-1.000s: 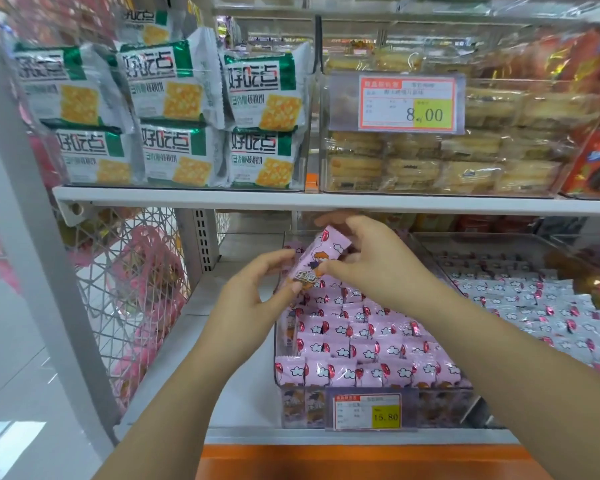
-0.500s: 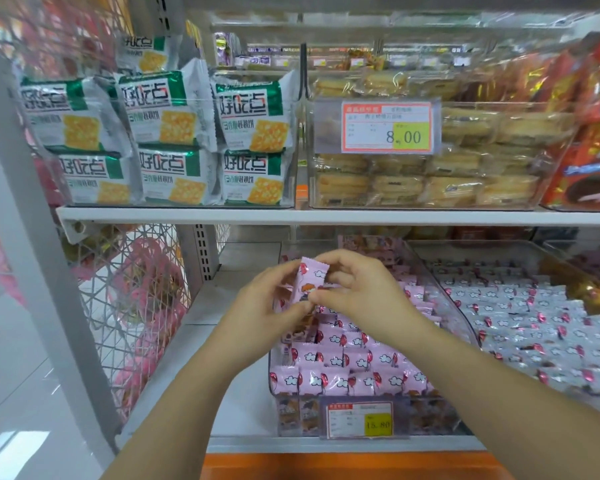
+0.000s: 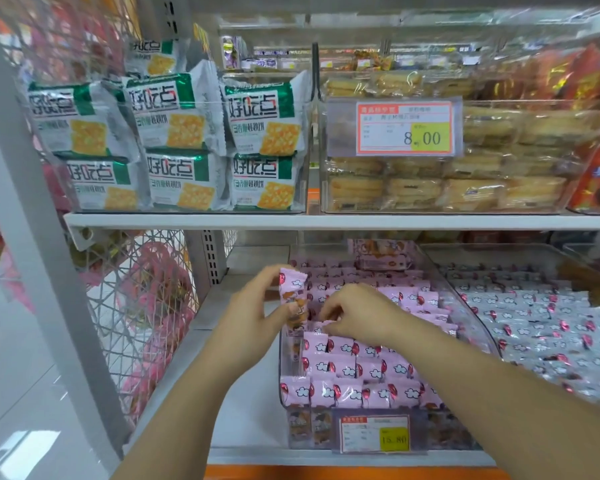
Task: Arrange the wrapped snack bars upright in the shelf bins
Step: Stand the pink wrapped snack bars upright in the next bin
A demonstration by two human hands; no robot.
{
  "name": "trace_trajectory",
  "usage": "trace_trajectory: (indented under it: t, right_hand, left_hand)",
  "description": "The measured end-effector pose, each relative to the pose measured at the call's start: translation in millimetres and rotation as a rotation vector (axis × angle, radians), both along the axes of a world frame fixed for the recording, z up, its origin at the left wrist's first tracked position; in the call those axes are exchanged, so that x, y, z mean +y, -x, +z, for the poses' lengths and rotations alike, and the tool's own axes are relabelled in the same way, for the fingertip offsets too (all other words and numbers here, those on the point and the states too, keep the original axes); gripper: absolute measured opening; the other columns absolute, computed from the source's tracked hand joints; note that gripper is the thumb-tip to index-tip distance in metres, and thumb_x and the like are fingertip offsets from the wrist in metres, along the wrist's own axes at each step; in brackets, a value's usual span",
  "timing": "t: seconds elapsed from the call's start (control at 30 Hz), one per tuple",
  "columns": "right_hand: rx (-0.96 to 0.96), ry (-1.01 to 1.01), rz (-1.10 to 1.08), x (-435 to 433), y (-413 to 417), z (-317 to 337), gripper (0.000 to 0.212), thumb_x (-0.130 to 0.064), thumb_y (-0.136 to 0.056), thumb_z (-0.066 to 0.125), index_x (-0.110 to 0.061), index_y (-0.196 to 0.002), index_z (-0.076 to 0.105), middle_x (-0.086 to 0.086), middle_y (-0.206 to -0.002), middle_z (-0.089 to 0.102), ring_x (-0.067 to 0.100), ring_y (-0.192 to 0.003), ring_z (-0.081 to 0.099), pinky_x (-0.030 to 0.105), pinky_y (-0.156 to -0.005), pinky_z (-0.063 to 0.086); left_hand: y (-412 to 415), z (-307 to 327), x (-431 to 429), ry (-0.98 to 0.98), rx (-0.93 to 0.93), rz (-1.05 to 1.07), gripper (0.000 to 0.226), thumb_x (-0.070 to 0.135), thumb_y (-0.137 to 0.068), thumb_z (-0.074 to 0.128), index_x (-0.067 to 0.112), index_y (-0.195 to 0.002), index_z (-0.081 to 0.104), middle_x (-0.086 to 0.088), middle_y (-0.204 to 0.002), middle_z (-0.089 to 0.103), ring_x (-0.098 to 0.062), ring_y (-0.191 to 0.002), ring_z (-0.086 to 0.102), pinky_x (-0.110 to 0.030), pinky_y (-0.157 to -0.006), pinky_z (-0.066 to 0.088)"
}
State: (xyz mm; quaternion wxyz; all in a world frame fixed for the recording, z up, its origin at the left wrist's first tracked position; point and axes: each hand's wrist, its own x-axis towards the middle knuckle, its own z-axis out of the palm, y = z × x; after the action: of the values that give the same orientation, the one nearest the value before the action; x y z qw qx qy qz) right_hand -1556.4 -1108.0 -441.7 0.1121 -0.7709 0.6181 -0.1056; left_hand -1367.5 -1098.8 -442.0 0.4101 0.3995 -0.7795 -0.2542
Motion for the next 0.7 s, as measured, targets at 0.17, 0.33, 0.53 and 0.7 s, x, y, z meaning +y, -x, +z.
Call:
trace_trajectory:
  t: [0.17,0.33,0.53,0.7]
  right_hand:
    - [-0.011,0.076,-0.012,1,-3,-9,0.009,-0.025,-0.088,0.060,-0.027,-0.084,0.069,-0.011,-0.086,0.064,0.011,-0.082,0.058,0.024,-0.071,0.041]
    - [-0.172,0.094,-0.007,8,11,-7,0.009,-0.021,-0.093,0.057,-0.017,-0.088,0.063,-0.015,-0.070,0.053,0.003,-0.061,0.047,0.019,-0.055,0.036]
    - [-0.222,0.110,-0.009,12,16,-4,0.010,-0.019,-0.094,0.055,-0.017,-0.086,0.062,-0.008,-0.074,0.059,0.009,-0.067,0.053,0.023,-0.062,0.042]
    - [-0.274,0.160,-0.030,10,9,-8,0.010,-0.019,-0.092,0.058,-0.015,-0.087,0.066,-0.004,-0.082,0.064,0.013,-0.079,0.060,0.025,-0.074,0.048]
  left_hand:
    - [-2,1,-3,-0.013,-0.002,-0.004,0.031,0.021,-0.089,0.063,0.043,-0.109,0.055,0.036,-0.105,0.059,0.016,-0.104,0.051,0.003,-0.081,0.033]
    - [-3,7,-4,0.001,0.005,0.038,0.025,0.022,-0.089,0.063,0.039,-0.107,0.059,0.029,-0.100,0.064,0.013,-0.097,0.056,0.001,-0.079,0.037]
    - [3,4,-6,-0.039,-0.188,0.067,0.025,0.020,-0.087,0.065,0.042,-0.098,0.058,0.033,-0.092,0.057,0.023,-0.086,0.049,0.005,-0.071,0.032]
    - [9,-2,-20,-0.111,-0.417,0.189,0.033,0.034,-0.083,0.068,0.031,-0.116,0.064,0.007,-0.107,0.043,-0.015,-0.114,0.043,-0.032,-0.100,0.036]
